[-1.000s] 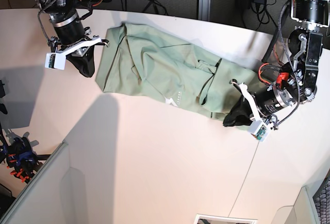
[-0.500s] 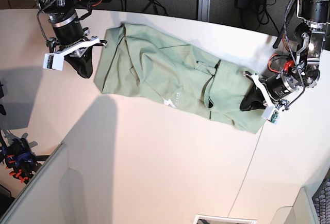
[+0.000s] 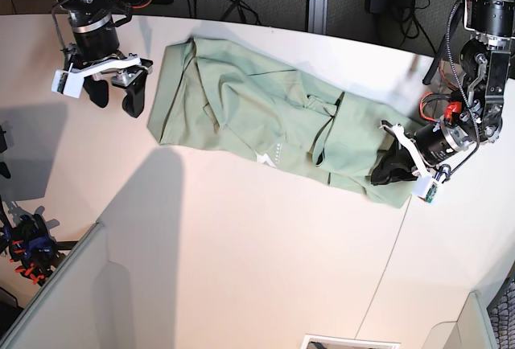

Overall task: Fold the T-shirt properly
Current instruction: 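Fold the collar end inward with the right gripper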

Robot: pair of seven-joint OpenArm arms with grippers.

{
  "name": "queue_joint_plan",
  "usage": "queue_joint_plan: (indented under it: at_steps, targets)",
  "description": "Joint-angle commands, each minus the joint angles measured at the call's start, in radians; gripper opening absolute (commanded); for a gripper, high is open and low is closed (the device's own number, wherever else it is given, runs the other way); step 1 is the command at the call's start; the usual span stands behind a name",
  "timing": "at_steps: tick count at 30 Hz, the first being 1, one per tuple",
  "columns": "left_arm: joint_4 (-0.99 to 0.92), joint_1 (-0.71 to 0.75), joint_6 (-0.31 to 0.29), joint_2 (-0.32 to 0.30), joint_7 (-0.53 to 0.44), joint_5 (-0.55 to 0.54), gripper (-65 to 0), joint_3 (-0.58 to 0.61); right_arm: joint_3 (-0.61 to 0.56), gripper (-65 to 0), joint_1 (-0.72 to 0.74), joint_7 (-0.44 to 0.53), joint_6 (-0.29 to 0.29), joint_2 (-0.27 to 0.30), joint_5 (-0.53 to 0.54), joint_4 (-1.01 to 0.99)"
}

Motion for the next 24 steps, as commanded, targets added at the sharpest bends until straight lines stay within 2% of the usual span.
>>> queue_joint_plan:
  at_steps: [1, 3, 7, 11, 18, 24]
  targets:
    - [0.017, -0.019, -0.016, 0.001, -0.014, -0.033, -65.0, -0.003, -0.004, -20.6, 0.002, 0.02, 0.004, 0.009, 0.029, -0.01]
    - [0.017, -0.017, -0.016, 0.0, -0.015, -0.035, -65.0, -0.003, -0.024, -20.5, 0.002, 0.019, 0.005, 0.008, 0.103, -0.059]
    - [0.017, -0.017, -0.016, 0.0, -0.015, -0.035, -65.0, -0.003, -0.077, -20.5, 0.004, 0.02, 0.004, 0.003, 0.142, -0.143]
    - [0.017, -0.017, -0.016, 0.0, -0.015, -0.036, -65.0, -0.003, -0.092, -20.5, 0.02, 0.019, 0.004, 0.003, 0.151, -0.203]
    - [0.017, -0.017, -0.016, 0.0, -0.015, -0.043, -65.0, -0.003, -0.104, -20.5, 0.041, -0.012, 0.005, 0.002, 0.24, -0.291]
    - [0.017, -0.017, -0.016, 0.0, -0.016, -0.043, -65.0, -0.003, -0.218, -20.5, 0.041, -0.033, 0.009, 0.002, 0.243, -0.289]
